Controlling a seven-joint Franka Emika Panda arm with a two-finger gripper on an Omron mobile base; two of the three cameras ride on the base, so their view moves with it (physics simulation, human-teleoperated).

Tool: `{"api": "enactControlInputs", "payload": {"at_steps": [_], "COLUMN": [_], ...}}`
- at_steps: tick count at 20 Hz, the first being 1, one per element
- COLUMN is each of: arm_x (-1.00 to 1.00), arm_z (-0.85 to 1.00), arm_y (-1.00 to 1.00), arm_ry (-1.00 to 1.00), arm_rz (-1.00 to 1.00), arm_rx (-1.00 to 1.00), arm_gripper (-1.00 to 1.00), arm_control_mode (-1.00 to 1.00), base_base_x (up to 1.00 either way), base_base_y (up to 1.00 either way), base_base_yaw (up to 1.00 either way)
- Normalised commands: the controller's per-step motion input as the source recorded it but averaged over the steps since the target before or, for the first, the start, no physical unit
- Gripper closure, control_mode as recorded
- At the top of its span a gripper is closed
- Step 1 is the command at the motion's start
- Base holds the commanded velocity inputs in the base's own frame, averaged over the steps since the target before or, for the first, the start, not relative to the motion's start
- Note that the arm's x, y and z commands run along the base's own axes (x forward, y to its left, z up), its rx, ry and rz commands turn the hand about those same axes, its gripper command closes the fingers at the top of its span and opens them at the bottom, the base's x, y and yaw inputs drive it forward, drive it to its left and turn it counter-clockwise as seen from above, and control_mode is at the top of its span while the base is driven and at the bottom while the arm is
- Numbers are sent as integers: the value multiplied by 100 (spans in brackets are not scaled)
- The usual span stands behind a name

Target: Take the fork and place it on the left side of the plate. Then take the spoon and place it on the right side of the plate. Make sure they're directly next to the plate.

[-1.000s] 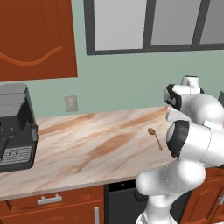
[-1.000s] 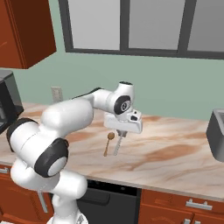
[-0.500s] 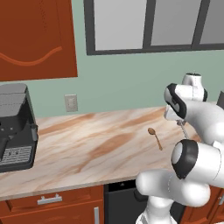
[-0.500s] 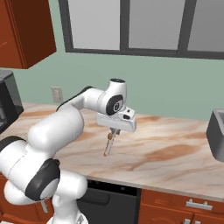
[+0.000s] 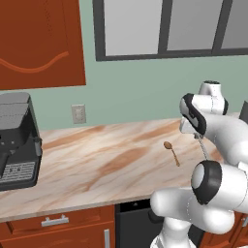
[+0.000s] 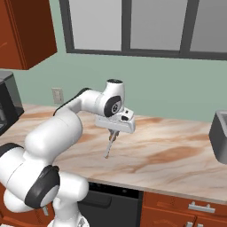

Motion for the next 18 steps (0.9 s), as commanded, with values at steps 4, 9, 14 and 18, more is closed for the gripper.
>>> {"api": "enactControlInputs", "payload": {"at_steps": [4, 9, 14, 18], "arm_x": [0, 0, 0, 0], "arm_z": [0, 0, 0, 0], "arm_y": [0, 0, 0, 0], "arm_ry": [0, 0, 0, 0], "arm_rz": [0, 0, 0, 0], "arm_rx": [0, 0, 0, 0], "arm_gripper": [100, 100, 100, 100], "arm_control_mode": [-100, -100, 100, 100], "base_base_x": [0, 0, 0, 0], "base_base_y": [0, 0, 0, 0], "base_base_yaw": [0, 0, 0, 0]}}
